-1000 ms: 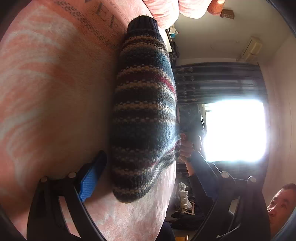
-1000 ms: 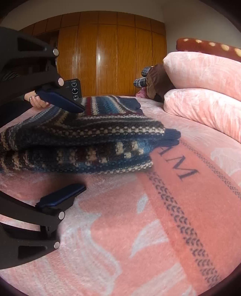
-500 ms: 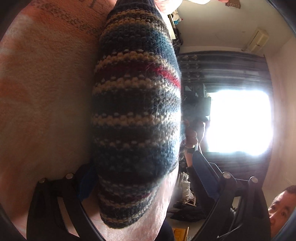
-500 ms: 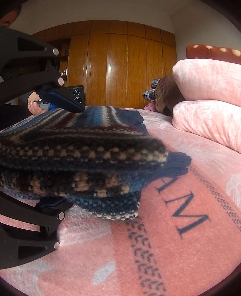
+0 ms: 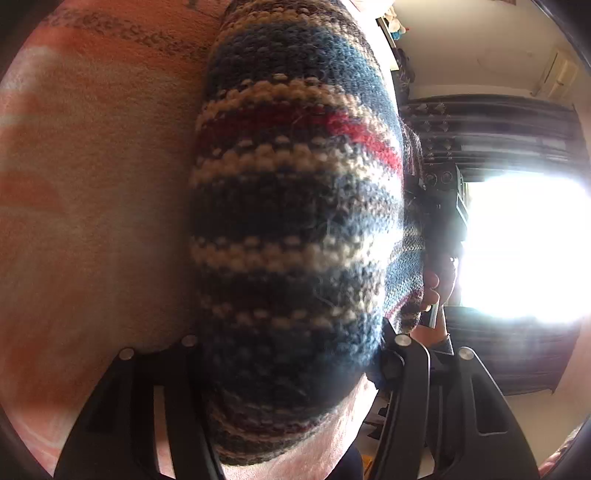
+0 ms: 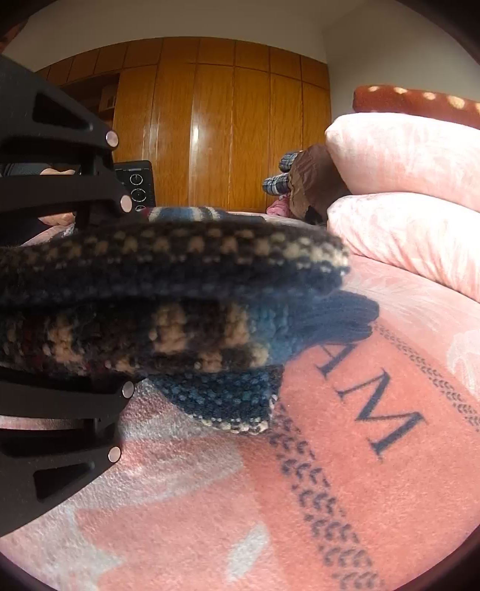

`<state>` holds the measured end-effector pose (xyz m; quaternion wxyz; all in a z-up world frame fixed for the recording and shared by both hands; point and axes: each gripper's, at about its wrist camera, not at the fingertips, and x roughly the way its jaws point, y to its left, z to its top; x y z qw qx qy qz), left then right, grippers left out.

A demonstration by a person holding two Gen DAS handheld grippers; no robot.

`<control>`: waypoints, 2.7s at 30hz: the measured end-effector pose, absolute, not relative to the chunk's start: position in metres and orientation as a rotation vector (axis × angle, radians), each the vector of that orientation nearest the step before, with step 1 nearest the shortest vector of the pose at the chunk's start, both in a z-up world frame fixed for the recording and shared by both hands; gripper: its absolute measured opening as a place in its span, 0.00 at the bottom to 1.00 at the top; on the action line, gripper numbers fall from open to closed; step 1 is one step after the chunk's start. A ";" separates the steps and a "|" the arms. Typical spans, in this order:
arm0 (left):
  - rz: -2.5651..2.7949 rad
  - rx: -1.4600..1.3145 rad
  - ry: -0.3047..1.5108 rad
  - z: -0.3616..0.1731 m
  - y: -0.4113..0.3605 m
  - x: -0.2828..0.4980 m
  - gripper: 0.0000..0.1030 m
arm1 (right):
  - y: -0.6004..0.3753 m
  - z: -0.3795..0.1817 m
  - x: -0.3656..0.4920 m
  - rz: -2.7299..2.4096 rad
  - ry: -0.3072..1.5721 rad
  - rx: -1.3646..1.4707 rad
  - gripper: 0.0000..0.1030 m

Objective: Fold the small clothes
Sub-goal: 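Grasp the narrow folded sweater with both tools, then lift the held sweater end with both tools and fold it over, then press the folded sweater flat and open both tools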

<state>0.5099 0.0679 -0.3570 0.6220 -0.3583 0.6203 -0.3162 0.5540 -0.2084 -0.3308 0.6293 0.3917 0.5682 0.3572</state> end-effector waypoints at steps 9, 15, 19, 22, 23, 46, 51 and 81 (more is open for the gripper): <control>-0.777 -0.797 1.383 -0.309 0.086 0.489 0.45 | -0.187 -0.286 0.524 0.806 1.273 0.918 0.41; -0.761 -0.818 1.385 -0.294 0.138 0.435 0.45 | -0.125 -0.271 0.478 0.851 1.325 0.901 0.41; -0.726 -0.859 1.404 -0.302 0.190 0.379 0.45 | -0.068 -0.279 0.435 0.907 1.382 0.895 0.41; -0.699 -0.910 1.411 -0.317 0.224 0.338 0.48 | -0.035 -0.303 0.404 0.942 1.430 0.905 0.41; -0.680 -0.929 1.417 -0.327 0.232 0.326 0.51 | -0.025 -0.315 0.396 0.930 1.449 0.889 0.45; -0.690 -1.109 1.175 -0.342 0.220 0.228 0.80 | -0.050 -0.267 0.338 0.522 1.196 0.409 0.08; -0.788 -1.065 1.131 -0.296 0.238 0.237 0.81 | -0.049 -0.267 0.343 0.602 1.188 0.461 0.20; -0.719 -0.712 1.079 -0.258 0.268 0.254 0.65 | -0.033 -0.239 0.266 0.762 1.192 0.222 0.05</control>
